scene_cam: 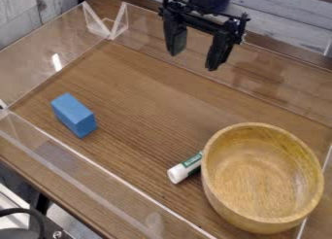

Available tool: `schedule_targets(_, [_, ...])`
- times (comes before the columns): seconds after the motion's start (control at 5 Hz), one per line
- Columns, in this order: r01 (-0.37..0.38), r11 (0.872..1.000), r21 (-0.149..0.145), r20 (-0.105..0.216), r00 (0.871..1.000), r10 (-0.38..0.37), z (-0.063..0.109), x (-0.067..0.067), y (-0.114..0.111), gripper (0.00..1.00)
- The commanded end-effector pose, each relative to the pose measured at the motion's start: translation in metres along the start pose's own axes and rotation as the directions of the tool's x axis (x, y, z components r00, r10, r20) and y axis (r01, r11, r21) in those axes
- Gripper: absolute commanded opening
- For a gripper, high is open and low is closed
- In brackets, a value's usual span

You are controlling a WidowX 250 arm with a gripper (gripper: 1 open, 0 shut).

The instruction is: Put the green marker in the brown bowl

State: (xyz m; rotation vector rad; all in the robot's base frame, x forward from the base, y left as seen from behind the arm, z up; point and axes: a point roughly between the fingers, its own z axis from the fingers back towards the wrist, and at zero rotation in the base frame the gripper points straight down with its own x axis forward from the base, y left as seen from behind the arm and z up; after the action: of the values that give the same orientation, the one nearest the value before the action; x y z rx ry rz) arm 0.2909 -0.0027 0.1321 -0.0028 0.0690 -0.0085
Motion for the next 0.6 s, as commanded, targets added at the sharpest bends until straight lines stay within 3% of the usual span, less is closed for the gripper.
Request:
schedule_targets(0.0, [-0.001,1.0,-0.002,-0.012,1.0,0.001,-0.008,-0.007,-0.003,1.0])
schedule_targets(0.2, [0.011,1.0,-0.013,0.003,1.0,-0.011,-0.018,-0.027,-0.011,1.0])
schedule_targets(0.4, [0.041,0.999,-0.016,0.04,0.998,-0.04,-0.022,-0.046,-0.017,1.0])
